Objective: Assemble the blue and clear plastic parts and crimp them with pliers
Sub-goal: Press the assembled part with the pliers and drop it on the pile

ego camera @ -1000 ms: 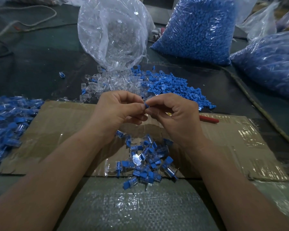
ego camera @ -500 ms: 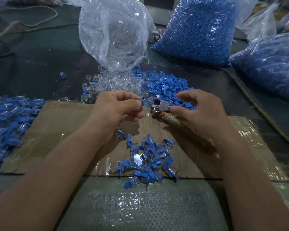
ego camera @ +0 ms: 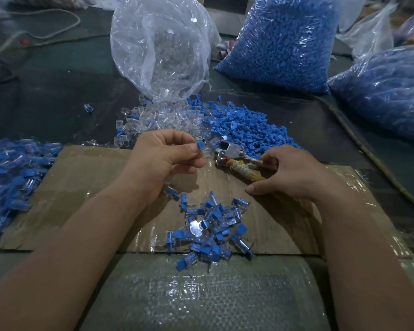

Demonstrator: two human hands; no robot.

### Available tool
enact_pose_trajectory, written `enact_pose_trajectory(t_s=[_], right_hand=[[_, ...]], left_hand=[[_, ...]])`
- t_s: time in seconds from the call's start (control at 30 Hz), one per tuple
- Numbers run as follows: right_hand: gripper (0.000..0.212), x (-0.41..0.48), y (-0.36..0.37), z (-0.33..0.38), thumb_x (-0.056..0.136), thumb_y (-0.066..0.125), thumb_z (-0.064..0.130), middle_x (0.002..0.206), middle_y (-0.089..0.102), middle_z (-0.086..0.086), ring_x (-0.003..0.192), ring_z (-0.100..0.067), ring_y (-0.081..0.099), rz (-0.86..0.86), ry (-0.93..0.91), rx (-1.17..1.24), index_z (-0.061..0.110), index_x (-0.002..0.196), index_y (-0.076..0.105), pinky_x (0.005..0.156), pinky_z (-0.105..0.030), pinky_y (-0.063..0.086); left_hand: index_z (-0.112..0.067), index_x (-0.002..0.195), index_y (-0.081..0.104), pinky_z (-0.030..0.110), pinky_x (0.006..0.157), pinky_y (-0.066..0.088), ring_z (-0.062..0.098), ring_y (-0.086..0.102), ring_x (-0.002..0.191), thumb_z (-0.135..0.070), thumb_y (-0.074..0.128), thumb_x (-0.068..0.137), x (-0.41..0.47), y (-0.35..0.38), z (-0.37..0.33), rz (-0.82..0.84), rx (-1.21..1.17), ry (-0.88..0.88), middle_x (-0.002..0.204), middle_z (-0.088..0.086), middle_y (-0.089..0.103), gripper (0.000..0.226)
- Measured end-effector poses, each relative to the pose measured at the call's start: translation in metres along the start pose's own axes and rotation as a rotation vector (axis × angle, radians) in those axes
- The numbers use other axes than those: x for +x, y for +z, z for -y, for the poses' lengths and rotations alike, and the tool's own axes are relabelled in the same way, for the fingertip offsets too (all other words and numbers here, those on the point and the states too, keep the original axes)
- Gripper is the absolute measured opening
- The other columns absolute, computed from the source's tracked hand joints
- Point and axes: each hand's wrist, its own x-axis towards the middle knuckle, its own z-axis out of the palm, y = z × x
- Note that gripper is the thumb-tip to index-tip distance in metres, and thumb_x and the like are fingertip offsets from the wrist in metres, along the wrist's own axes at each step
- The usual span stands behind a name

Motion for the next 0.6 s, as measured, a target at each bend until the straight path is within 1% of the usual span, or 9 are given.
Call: enact_pose_trajectory(t_s=[0.07,0.13,0.2,0.3,0.37,0.4,0.47,0.53,0.6], right_hand=[[0.042,-0.001,0.001,0.003,0.059,0.074,0.044,0.086,0.052,0.01,0.074,-0.006,0.045,-0.088,-0.025,-0.014,0.027,0.092,0.054,0.056,-0.025,0.033],[0.036,-0.002,0.002,0.006,0.06,0.071,0.039,0.083,0.056,0.006,0.072,-0.011,0.047,-0.174,-0.055,-0.059,0.023,0.089,0.058,0.057,-0.027,0.034],[0.031,-0.005,0.003,0.011,0.061,0.069,0.036,0.078,0.057,0.003,0.069,-0.013,0.048,-0.22,-0.085,-0.03,0.02,0.086,0.06,0.056,-0.027,0.036],[0.016,-0.006,0.004,0.014,0.07,0.065,0.016,0.071,0.053,0.003,0.065,-0.012,0.046,-0.319,-0.163,0.037,0.015,0.083,0.057,0.056,-0.025,0.036],[0.018,-0.007,0.006,0.017,0.07,0.061,0.006,0.067,0.047,0.009,0.062,-0.009,0.043,-0.385,-0.221,0.091,0.017,0.082,0.053,0.054,-0.021,0.031],[0.022,-0.008,0.007,0.018,0.069,0.06,0.004,0.069,0.044,0.011,0.063,-0.011,0.042,-0.405,-0.24,0.115,0.018,0.084,0.052,0.055,-0.019,0.03],[0.029,-0.009,0.009,0.02,0.069,0.06,0.005,0.075,0.039,0.015,0.071,-0.013,0.041,-0.427,-0.259,0.151,0.021,0.09,0.049,0.058,-0.016,0.029],[0.031,-0.008,0.013,0.022,0.07,0.06,0.008,0.081,0.038,0.013,0.077,-0.01,0.039,-0.419,-0.28,0.169,0.021,0.096,0.047,0.06,-0.02,0.029],[0.03,-0.007,0.017,0.023,0.073,0.06,0.011,0.088,0.037,0.008,0.081,-0.009,0.038,-0.37,-0.316,0.137,0.019,0.099,0.047,0.065,-0.024,0.029]], left_hand=[[-0.002,0.076,0.057,0.017,0.049,0.052,0.015,0.066,0.055,-0.002,0.06,0.066,0.0,-0.001,0.0,-0.001,-0.008,-0.003,0.059,0.006,0.066,0.011],[-0.002,0.076,0.056,0.017,0.049,0.053,0.015,0.066,0.055,-0.002,0.06,0.066,0.0,0.0,0.0,-0.005,-0.023,-0.007,0.059,0.007,0.066,0.011],[-0.002,0.077,0.056,0.018,0.05,0.053,0.015,0.066,0.055,-0.005,0.06,0.062,0.0,-0.001,0.0,-0.015,-0.034,-0.005,0.059,0.007,0.066,0.016],[-0.003,0.076,0.055,0.018,0.05,0.053,0.015,0.066,0.055,-0.006,0.06,0.06,0.001,0.001,0.0,-0.021,-0.063,0.002,0.058,0.006,0.066,0.017],[-0.003,0.076,0.055,0.018,0.05,0.053,0.015,0.066,0.055,-0.005,0.06,0.06,0.002,0.001,0.001,-0.029,-0.076,0.003,0.058,0.006,0.066,0.017],[-0.003,0.076,0.055,0.018,0.05,0.053,0.015,0.066,0.056,-0.004,0.06,0.061,0.002,0.001,0.002,-0.034,-0.079,0.004,0.059,0.006,0.066,0.016],[-0.003,0.076,0.056,0.018,0.051,0.053,0.016,0.066,0.057,0.0,0.059,0.067,0.003,0.001,0.004,-0.044,-0.074,0.015,0.06,0.006,0.067,0.01],[-0.004,0.077,0.056,0.018,0.051,0.053,0.015,0.067,0.057,0.002,0.058,0.073,0.004,0.001,0.005,-0.057,-0.07,0.04,0.06,0.006,0.067,0.008],[-0.005,0.076,0.057,0.017,0.052,0.052,0.015,0.067,0.058,-0.001,0.06,0.07,0.004,0.0,0.005,-0.069,-0.067,0.076,0.062,0.005,0.068,0.008]])
